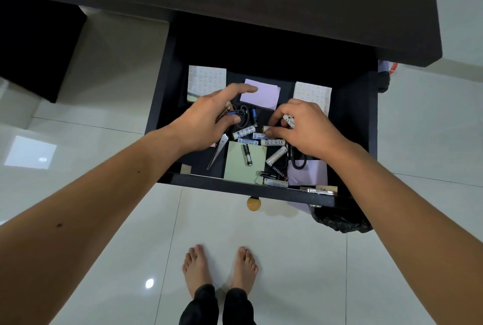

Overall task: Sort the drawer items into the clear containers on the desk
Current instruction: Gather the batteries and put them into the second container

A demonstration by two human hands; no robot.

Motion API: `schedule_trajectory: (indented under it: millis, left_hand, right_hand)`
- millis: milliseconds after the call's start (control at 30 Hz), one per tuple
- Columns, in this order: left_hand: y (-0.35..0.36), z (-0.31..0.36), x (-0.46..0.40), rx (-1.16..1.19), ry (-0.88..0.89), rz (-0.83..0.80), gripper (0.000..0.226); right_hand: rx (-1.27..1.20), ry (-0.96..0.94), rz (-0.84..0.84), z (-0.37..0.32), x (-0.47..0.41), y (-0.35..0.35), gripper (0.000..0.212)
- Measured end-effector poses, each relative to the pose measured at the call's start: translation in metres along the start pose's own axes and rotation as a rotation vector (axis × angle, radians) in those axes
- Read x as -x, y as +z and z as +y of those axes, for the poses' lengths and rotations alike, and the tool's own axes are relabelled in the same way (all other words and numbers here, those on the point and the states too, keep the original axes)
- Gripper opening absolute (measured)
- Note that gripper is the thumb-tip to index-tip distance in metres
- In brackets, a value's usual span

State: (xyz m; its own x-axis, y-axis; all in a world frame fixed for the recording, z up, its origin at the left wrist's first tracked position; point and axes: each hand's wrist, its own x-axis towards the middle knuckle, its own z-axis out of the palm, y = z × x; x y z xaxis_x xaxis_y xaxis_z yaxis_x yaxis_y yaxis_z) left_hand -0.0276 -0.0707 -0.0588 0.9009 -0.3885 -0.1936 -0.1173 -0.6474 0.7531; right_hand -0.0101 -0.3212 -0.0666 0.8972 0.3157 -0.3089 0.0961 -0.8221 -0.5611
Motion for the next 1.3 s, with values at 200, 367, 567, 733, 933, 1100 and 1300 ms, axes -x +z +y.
schedule_trajectory:
  millis: [200,367,567,733,933,1100,1300]
  left_hand:
    - [0.004,-0.008,-0.001,-0.048,0.035,-0.052,0.032]
    - [0.001,-0.005,-0.002,0.013,-0.012,-0.042,0.012]
    - [0.003,-0.005,-0.003,-0.064,-0.050,-0.046,0.025]
    - [0.003,-0.006,-0.006,-0.146,-0.075,-0.079,0.032]
    - [0.007,-0.008,-0.008,-0.158,-0.111,-0.082,0.037]
    - [0.008,-0.007,-0.009,-0.188,-0.125,-0.093,0.032]
    - [0.008,-0.008,-0.007,-0.198,-0.087,-0.078,0.012]
  right_hand:
    - [-0.042,-0.033,-0.003,-0.003,0.006,-0.004,0.011]
    - [-0.161,-0.009,-0.016,0.000,0.011,-0.011,0.020]
    - [-0.453,0.031,-0.091,0.004,0.017,-0.016,0.015]
    - [-0.471,0.052,-0.060,0.010,0.017,-0.014,0.011]
    - [-0.277,-0.032,-0.052,0.012,0.014,-0.012,0.017]
    - [-0.072,-0.055,-0.074,0.011,0.011,-0.005,0.029]
    - [0.019,-0.055,-0.107,0.012,0.007,-0.004,0.033]
